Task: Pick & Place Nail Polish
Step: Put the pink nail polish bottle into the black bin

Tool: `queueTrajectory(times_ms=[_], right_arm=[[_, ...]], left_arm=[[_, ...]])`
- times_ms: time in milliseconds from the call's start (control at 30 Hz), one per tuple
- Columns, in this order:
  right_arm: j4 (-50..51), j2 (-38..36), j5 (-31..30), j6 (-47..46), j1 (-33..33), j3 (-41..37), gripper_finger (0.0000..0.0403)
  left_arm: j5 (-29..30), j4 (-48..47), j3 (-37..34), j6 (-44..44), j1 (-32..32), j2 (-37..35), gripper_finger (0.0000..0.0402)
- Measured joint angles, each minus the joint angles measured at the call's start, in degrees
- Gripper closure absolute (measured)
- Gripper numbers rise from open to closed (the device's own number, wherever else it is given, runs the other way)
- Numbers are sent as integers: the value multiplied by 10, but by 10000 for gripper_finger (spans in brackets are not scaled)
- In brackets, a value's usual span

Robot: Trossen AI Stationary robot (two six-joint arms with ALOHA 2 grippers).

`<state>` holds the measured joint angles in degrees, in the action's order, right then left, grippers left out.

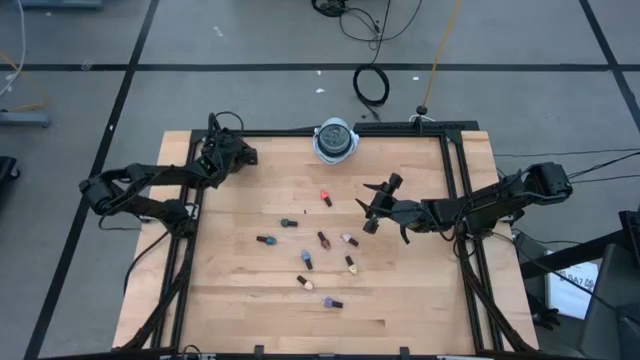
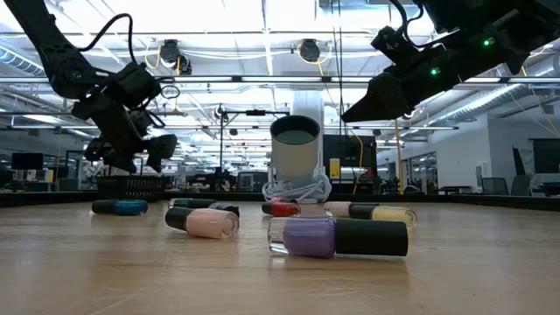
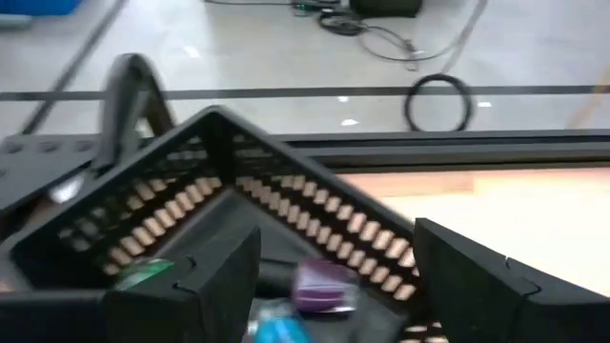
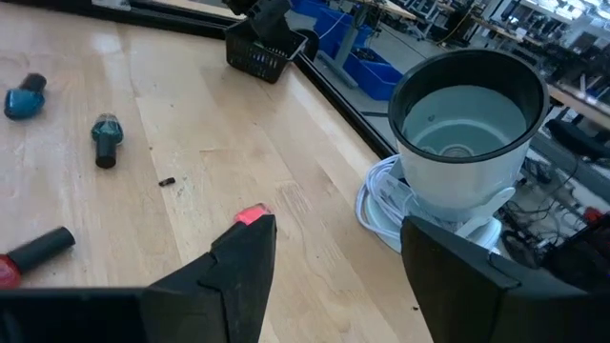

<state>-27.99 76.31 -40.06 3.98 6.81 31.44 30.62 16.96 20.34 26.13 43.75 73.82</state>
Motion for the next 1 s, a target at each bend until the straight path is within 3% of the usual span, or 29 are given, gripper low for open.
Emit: queueTrajectory(times_ms=[267, 500, 667, 833, 1000], right_arm=[[-25, 28, 153, -83, -22, 0, 190], [-76, 134, 179, -157, -56, 31, 190], [-69, 226, 184, -185, -80, 91, 190], [-44, 297, 240, -204, -94, 148, 190], [-13, 353, 238, -206, -106, 193, 190]], left_arm=[[-153, 66, 0, -23, -15, -44, 141], [-259, 174, 0, -56, -64, -50, 144], [-278, 222, 0, -112, -108, -50, 144], [-278, 241, 0, -145, -138, -50, 144], [-277, 244, 0, -161, -149, -50, 144]])
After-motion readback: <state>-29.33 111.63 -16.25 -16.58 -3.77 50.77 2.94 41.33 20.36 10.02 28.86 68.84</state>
